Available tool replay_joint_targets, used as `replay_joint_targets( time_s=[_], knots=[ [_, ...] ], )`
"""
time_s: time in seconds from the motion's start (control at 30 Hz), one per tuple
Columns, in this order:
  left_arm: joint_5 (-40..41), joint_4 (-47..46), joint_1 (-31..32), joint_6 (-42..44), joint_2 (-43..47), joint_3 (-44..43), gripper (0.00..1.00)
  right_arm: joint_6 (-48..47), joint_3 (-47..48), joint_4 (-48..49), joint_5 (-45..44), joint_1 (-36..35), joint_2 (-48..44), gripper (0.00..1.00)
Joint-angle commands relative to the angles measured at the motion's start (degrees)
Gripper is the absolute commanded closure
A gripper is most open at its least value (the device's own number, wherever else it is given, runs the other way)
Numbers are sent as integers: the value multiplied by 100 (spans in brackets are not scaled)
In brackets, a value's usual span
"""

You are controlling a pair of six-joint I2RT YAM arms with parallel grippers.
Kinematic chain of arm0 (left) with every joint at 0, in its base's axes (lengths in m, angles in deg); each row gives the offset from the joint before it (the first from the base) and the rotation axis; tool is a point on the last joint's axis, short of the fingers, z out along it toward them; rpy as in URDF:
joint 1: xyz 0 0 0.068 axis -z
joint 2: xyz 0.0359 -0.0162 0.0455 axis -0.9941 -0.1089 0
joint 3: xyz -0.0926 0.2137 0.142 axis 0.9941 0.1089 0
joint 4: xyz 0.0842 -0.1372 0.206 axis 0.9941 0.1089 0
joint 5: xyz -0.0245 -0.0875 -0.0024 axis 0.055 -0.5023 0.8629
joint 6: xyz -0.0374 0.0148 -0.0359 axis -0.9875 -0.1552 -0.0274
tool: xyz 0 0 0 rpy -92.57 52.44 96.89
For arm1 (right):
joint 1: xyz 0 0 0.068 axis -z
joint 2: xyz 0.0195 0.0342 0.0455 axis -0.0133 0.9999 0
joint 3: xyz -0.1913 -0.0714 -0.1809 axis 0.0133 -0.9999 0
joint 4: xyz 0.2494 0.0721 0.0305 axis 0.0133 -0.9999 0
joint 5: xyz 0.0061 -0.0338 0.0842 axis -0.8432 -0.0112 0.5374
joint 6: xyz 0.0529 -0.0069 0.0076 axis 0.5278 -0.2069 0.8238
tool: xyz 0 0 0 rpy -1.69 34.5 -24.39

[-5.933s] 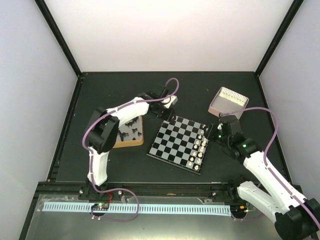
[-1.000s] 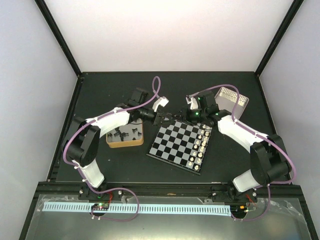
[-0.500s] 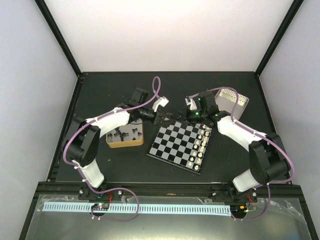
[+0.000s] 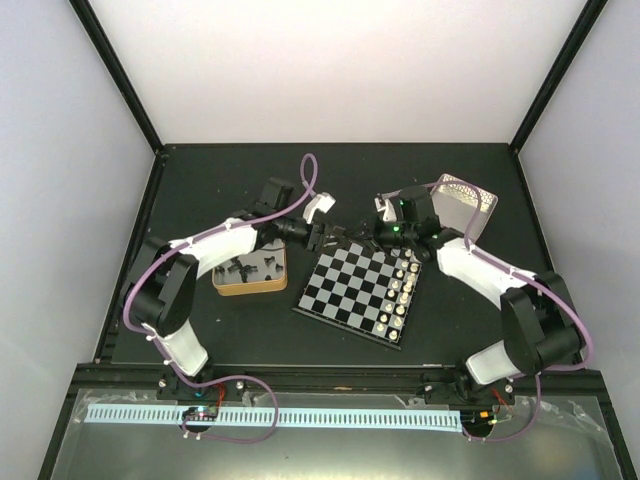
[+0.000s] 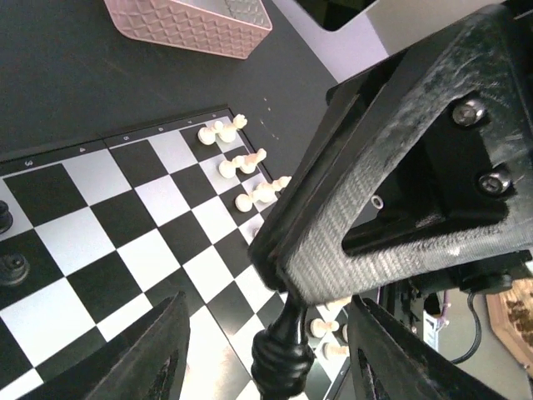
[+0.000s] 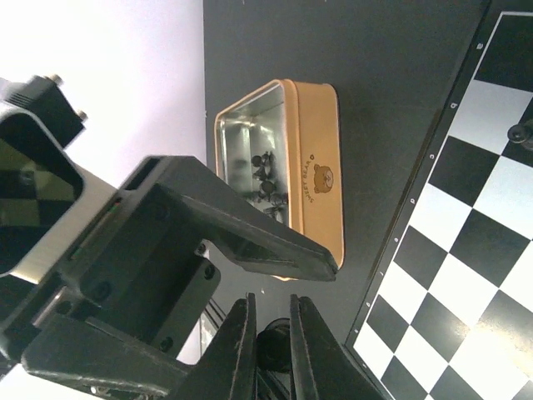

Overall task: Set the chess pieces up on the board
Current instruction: Place the chess piece on the chessboard.

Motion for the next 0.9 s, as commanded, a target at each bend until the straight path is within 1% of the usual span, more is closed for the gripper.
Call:
replay_joint_targets(
  time_s=[0.0, 0.1, 0.27, 0.33, 0.53, 0.67, 0.87],
  knots=[
    [124, -752, -23, -521, 410, 385, 43, 224, -148, 328, -392, -32, -338, 93],
    [235, -1394, -81, -1151, 739, 827, 41, 473, -296, 667, -485, -22, -538, 93],
    [425, -3536, -66, -2721, 1443, 1819, 39, 1096, -555, 1247, -581, -13, -840, 93],
    [632, -4078, -23, -3198, 1607, 2074, 38, 1477, -716, 1638, -553, -13, -922, 93],
    [1310, -4792, 181, -3911, 1795, 2377, 39, 2501, -1119, 2574, -471, -13, -1127, 93],
    [1453, -5132, 265, -4174, 1773, 2408, 44, 3061, -1365, 3144, -482, -13, -1237, 93],
    [1593, -5234, 346, -4347, 1807, 2487, 51, 3517, -1577, 3684, -557, -13, -1329, 93]
  ],
)
